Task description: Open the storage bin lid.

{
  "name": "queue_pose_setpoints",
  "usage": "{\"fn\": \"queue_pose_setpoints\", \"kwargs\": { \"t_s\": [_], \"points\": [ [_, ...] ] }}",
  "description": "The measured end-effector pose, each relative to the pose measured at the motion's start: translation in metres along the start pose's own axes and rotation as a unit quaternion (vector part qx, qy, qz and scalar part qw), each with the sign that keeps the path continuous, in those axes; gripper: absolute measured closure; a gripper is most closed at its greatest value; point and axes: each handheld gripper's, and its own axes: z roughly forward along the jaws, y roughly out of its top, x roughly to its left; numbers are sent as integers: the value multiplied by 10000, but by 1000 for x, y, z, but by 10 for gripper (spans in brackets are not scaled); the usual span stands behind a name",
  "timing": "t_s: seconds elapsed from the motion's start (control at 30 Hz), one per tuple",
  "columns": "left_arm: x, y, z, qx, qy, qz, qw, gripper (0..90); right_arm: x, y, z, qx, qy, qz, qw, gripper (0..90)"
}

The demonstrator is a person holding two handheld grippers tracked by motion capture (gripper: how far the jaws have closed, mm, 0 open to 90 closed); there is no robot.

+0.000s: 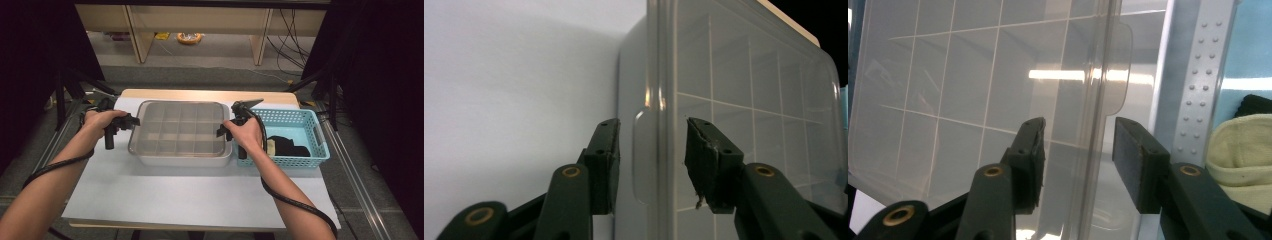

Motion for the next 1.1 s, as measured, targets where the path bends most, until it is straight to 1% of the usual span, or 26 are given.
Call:
{"fn": "queue_pose_setpoints", "kwargs": {
  "t_s": [0.03, 0.07, 0.1, 0.13, 0.17, 0.23, 0.27, 0.37, 0.4, 0.47, 0.5, 0.53, 0.6, 0.67, 0.7, 0.73, 0.8, 0.87, 0.9, 0.93, 0.97, 1.0, 1.1],
  "points": [
    [-1, 0, 1, -24, -23, 9, 10000, 578, -6, 1, 2, -221, -50, -447, 9987, 564],
    [-1, 0, 1, -24, -23, 9, 10000, 585, -6, 1, 2, -221, -50, -447, 9987, 564],
    [-1, 0, 1, 51, -35, 42, 10000, 586, -7, 1, 4, -300, -78, -709, 9970, 554],
    [-2, 0, 1, 59, -20, 50, 10000, 587, -6, 0, 3, -286, -59, -642, 9975, 541],
    [-2, 0, 1, 59, -20, 50, 10000, 590, -7, 0, 4, -299, -40, -677, 9973, 535],
    [-1, 0, 1, 40, -35, 8, 10000, 599, -5, 1, 4, -328, -58, -633, 9974, 535],
    [0, -1, 1, 20, -61, -7, 10000, 601, -5, 1, 4, -312, -64, -571, 9979, 535],
    [0, -1, 1, 27, -80, -7, 10000, 602, -6, 3, 4, -300, -52, -562, 9980, 537],
    [0, -1, 1, 22, -85, -12, 10000, 603, -6, 3, 4, -323, 7, -527, 9981, 532],
    [1, -1, 1, 12, -94, -19, 10000, 605, -5, 3, 5, -317, -23, -538, 9980, 517],
    [1, -1, 1, 7, -95, -17, 10000, 605, -5, 3, 5, -314, 7, -514, 9982, 519],
    [0, -1, 1, -2, -88, -5, 10000, 605, -5, 5, 5, -252, -1, -536, 9982, 507],
    [0, -1, 1, -4, -78, 0, 10000, 605, -5, 5, 5, -247, 20, -543, 9982, 509],
    [0, -1, 1, 12, -64, 17, 10000, 604, -5, 7, 6, -251, -75, -625, 9977, 497],
    [0, -1, 1, 18, -62, 16, 10000, 604, -5, 7, 5, -257, -42, -679, 9974, 493],
    [0, -1, 1, 22, -60, 14, 10000, 604, -4, 8, 6, -270, -71, -618, 9977, 496],
    [0, -1, 1, 26, -58, 21, 10000, 604, -4, 9, 5, -241, -27, -395, 9989, 508],
    [0, -1, 1, 24, -58, 24, 10000, 604, -4, 10, 5, -243, -6, -425, 9988, 509],
    [-1, -1, 0, 20, -51, 36, 10000, 603, -3, 10, 6, -224, -54, -372, 9990, 523],
    [-1, -1, 0, 6, -39, 40, 10000, 603, -3, 9, 6, -276, -131, -559, 9980, 546],
    [-1, -1, 0, 6, -39, 40, 10000, 602, -3, 9, 6, -276, -131, -559, 9980, 546],
    [-1, -2, 1, 0, -33, 37, 10000, 601, -1, 7, 7, -307, -234, -599, 9975, 563],
    [-2, -2, 0, -16, -12, 55, 10000, 602, -3, 7, 6, -335, -180, -618, 9974, 584]
  ]
}}
